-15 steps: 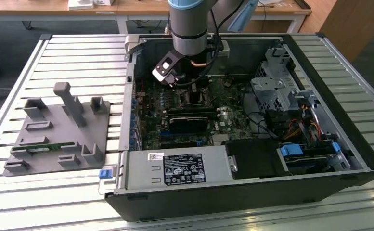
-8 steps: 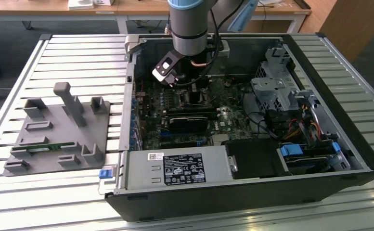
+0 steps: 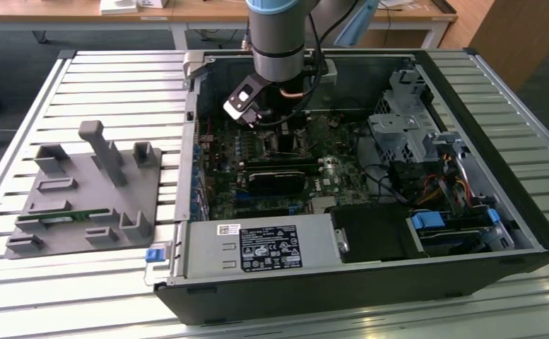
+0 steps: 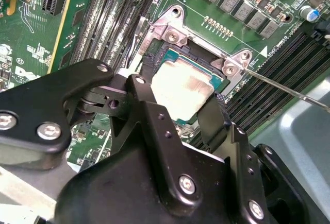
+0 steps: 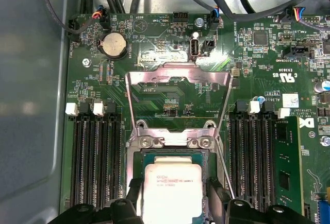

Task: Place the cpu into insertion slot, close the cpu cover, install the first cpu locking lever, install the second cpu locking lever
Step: 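Place the cpu into insertion slot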

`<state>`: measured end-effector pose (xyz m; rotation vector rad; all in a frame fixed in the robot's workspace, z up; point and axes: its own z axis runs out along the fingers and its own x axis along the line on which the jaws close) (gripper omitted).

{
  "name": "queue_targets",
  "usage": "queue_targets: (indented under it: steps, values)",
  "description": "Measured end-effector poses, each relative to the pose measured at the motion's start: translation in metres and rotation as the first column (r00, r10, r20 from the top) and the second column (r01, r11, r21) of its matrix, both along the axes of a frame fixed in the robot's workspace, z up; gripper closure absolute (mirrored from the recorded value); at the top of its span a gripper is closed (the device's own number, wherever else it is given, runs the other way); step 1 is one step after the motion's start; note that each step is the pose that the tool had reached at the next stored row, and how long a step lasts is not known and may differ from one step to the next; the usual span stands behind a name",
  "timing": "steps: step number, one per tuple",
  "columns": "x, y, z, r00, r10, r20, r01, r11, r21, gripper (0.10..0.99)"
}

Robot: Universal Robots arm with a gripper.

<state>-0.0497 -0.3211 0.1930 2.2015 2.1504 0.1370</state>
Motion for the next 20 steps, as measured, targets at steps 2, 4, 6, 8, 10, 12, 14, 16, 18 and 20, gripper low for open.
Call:
queue_targets:
  steps: [2, 4, 6, 8, 10, 12, 14, 16, 18, 20]
  values:
    - [0.0, 0.0, -0.0001, 1.0, 0.0, 0.0, 0.0, 1.0, 0.0, 0.475]
    - [0.0, 0.0, -0.0001, 1.0, 0.0, 0.0001, 0.0, 1.0, 0.0, 0.475]
    - [0.0, -0.0001, -0.0002, 1.0, 0.0, 0.0001, 0.0, 1.0, 0.0, 0.475]
    - [0.0, -0.0003, -0.0001, 1.0, 0.0, 0.0, 0.0, 1.0, 0.0, 0.486]
    - [0.0, -0.0003, 0.0, 1.0, 0.0, -0.0001, 0.0, 1.0, 0.0, 0.553]
    - [0.0, -0.0003, -0.0001, 1.0, 0.0, 0.0, 0.0, 1.0, 0.0, 0.553]
    - [0.0, -0.0003, -0.0001, 1.0, 0.0, 0.0, 0.0, 1.0, 0.0, 0.553]
    - [0.0, -0.0003, -0.0001, 1.0, 0.0, 0.0, 0.0, 1.0, 0.0, 0.553]
    - [0.0001, -0.0004, -0.0002, 1.0, 0.0, 0.0004, 0.0, 1.0, 0.0, 0.553]
    - [0.0, -0.0004, -0.0002, 1.0, 0.0, 0.0001, 0.0, 1.0, 0.0, 0.537]
